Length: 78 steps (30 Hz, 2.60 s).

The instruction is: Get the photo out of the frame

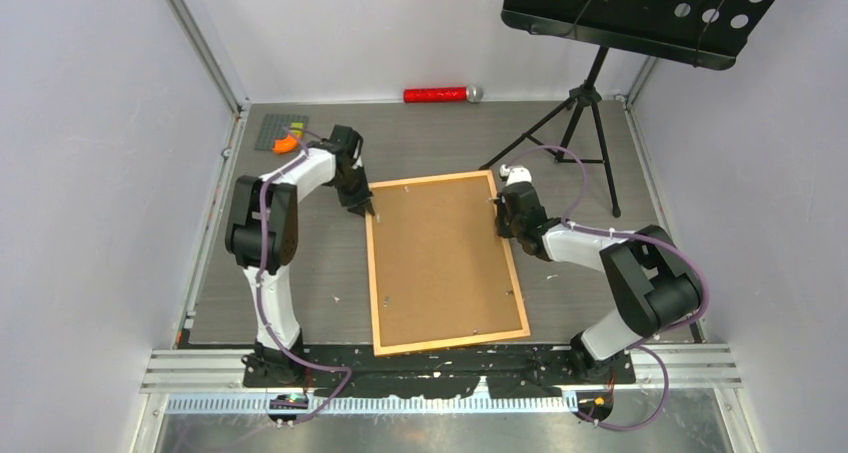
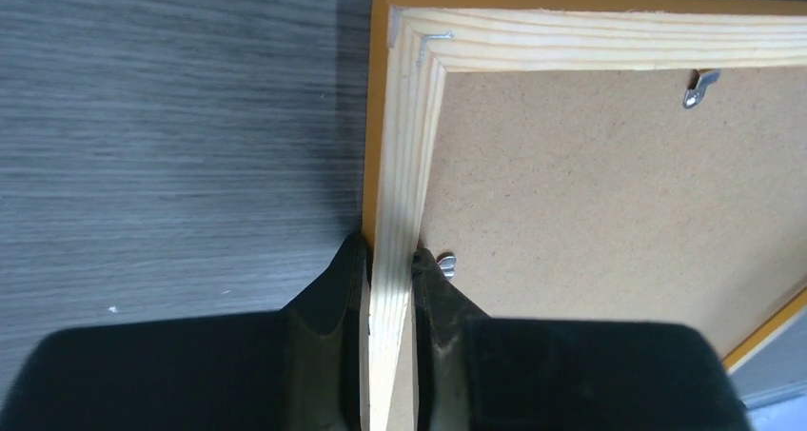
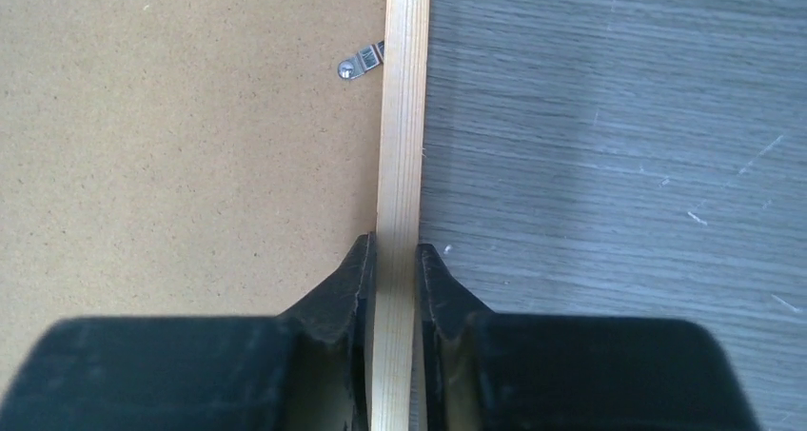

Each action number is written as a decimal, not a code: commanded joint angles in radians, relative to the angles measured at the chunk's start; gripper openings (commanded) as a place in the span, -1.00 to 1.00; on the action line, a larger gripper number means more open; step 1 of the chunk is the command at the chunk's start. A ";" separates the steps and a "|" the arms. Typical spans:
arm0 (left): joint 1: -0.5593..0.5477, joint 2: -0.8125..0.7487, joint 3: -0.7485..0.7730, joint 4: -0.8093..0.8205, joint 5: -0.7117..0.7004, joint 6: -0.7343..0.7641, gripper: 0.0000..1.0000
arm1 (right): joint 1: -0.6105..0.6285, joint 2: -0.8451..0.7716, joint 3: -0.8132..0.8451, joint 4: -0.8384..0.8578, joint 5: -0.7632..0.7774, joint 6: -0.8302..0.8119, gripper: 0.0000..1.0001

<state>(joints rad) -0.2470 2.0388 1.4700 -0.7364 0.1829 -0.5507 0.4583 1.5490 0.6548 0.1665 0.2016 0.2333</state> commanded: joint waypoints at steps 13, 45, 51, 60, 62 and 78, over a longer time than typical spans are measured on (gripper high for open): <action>-0.041 -0.384 -0.666 0.298 0.039 -0.208 -1.00 | 0.022 0.272 0.580 -0.249 -0.392 -0.341 -0.90; -0.026 -0.674 -0.517 0.137 -0.030 0.063 0.99 | 0.031 0.085 0.526 -0.026 -0.467 -0.414 0.93; 0.023 -0.393 -0.364 0.158 0.124 0.103 0.68 | 0.014 -0.023 0.339 0.073 -0.439 -0.178 0.93; 0.025 -0.271 -0.371 0.170 0.093 0.111 0.30 | -0.032 -0.029 0.350 0.062 -0.515 -0.042 0.93; 0.024 -0.268 -0.396 0.182 0.108 0.101 0.14 | -0.033 -0.023 0.371 0.039 -0.526 -0.029 0.93; -0.176 -0.467 -0.775 0.365 0.109 -0.143 -0.62 | 0.113 0.150 0.448 -0.017 -0.719 -0.186 0.95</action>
<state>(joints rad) -0.3237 1.5379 0.7643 -0.2947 0.2554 -0.5938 0.4904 1.6653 1.0904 0.1532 -0.4469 0.1616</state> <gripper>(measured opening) 0.234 0.965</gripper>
